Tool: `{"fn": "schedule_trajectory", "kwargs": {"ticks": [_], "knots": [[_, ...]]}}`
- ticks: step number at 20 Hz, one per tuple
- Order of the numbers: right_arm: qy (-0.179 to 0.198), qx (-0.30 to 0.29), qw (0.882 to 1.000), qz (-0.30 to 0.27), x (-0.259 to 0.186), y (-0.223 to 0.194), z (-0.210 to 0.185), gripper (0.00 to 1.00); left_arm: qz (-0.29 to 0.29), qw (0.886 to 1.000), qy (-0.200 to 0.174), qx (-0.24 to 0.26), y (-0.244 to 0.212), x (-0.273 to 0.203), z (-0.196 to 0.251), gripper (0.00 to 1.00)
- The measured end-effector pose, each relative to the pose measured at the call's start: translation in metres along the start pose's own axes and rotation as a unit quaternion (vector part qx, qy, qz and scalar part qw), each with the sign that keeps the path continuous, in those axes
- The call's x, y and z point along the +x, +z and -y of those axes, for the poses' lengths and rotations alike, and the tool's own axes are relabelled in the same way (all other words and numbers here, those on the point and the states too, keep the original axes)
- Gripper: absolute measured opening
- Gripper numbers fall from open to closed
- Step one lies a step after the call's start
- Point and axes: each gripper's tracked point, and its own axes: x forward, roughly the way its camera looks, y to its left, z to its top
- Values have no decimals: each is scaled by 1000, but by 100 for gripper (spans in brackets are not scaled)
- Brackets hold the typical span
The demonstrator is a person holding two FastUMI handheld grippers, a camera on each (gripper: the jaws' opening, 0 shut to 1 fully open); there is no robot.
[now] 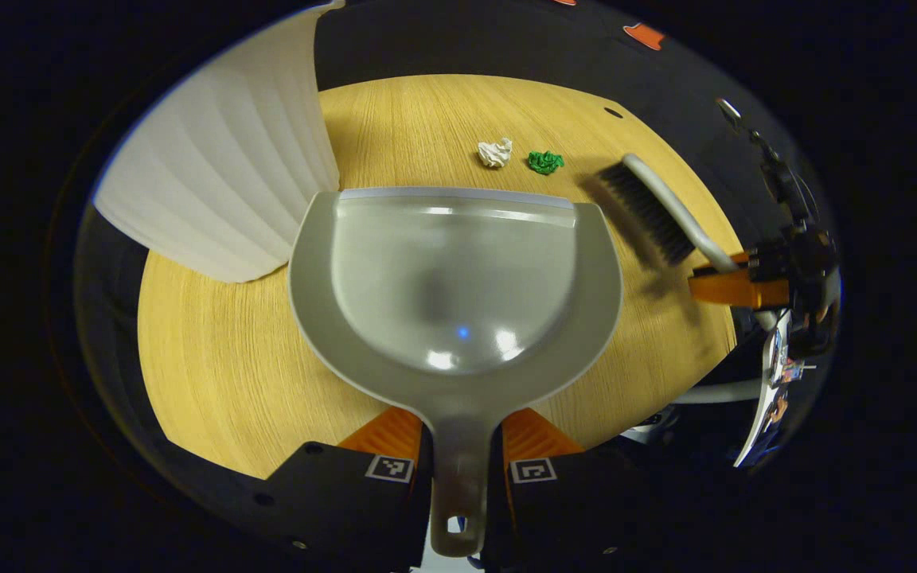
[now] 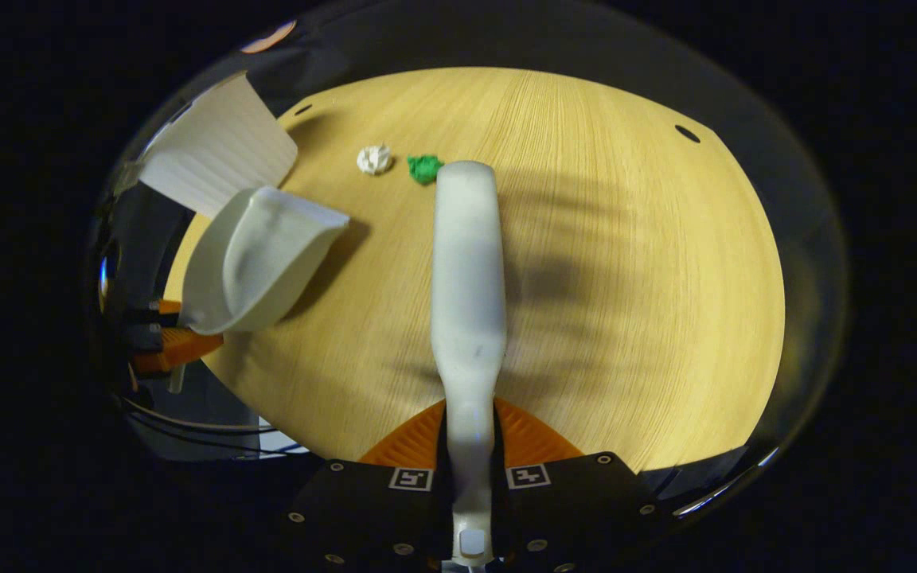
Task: Pick up the small broom and dustpan from the desktop, sweep the trash into the dustpan with the broom, and then empty the trash into the garbage bin.
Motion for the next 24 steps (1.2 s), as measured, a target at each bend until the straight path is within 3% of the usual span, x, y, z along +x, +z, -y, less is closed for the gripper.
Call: {"fn": "schedule_trajectory", "kwargs": {"ticks": [4,8,11,15,22,24], "knots": [[-44,-57,997,27,-7,76,31,18,-11,998,-19,56,17,19,1,30],[-67,-131,989,16,30,130,42,18,-23,991,-12,131,37,35,-4,30],[-88,-205,975,-20,60,149,47,18,-50,990,-22,127,42,54,-3,30],[-40,-252,966,-35,76,148,9,18,-45,989,-8,141,44,53,-6,30],[55,-322,942,-78,52,111,-53,18,-44,989,-13,138,49,58,-7,30],[71,-320,941,-85,46,103,-61,18,-44,990,-16,133,48,57,-7,30]]}}
